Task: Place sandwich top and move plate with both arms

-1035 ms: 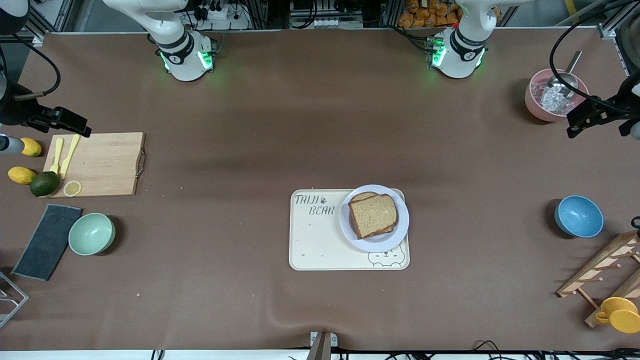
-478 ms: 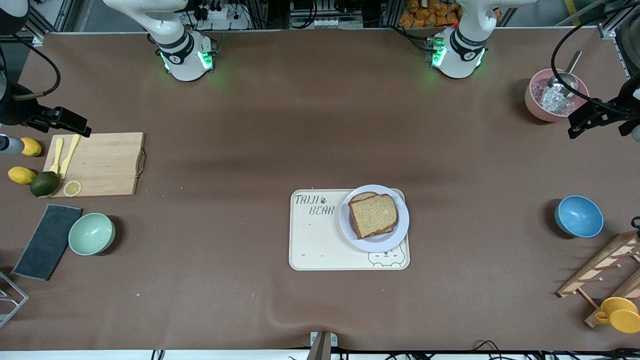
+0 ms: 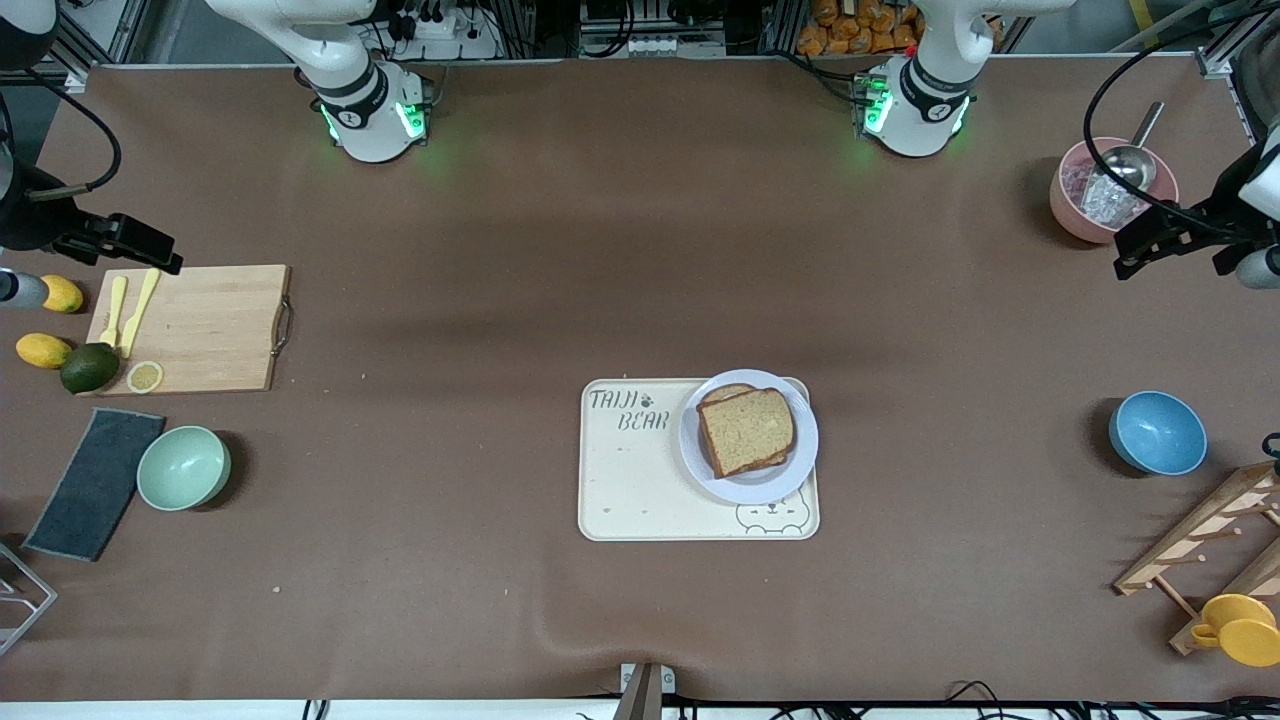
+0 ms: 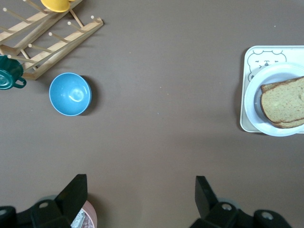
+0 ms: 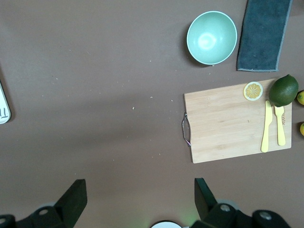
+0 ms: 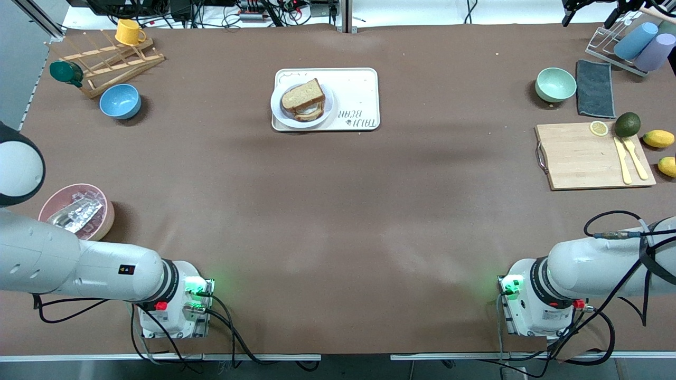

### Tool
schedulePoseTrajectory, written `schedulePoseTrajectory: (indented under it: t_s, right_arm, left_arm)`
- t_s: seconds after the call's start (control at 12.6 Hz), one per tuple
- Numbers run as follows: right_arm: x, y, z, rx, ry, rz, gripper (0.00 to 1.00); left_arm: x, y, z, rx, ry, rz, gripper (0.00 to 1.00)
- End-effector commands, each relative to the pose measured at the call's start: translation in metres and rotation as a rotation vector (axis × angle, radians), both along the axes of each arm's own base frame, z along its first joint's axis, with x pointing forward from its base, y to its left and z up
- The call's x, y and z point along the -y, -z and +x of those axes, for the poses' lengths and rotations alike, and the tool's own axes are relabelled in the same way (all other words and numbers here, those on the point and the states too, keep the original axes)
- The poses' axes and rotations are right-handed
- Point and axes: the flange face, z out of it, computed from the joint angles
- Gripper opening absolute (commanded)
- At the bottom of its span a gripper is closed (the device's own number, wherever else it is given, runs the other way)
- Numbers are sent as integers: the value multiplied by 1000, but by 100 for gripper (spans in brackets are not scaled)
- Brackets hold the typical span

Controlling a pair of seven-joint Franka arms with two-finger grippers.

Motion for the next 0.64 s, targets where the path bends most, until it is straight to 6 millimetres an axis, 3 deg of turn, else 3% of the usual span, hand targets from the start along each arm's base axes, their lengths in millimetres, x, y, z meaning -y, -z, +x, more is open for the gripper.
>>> schedulePoseTrajectory:
  t_s: [0.0, 0.56]
  right_arm:
    - [-2, -2, 1, -2, 3, -1, 100]
    - [1, -3, 0, -1, 6, -1, 100]
  left_arm:
    - [4, -6, 0, 9, -13, -22, 100]
    - [17, -7, -6, -15, -42, -24, 100]
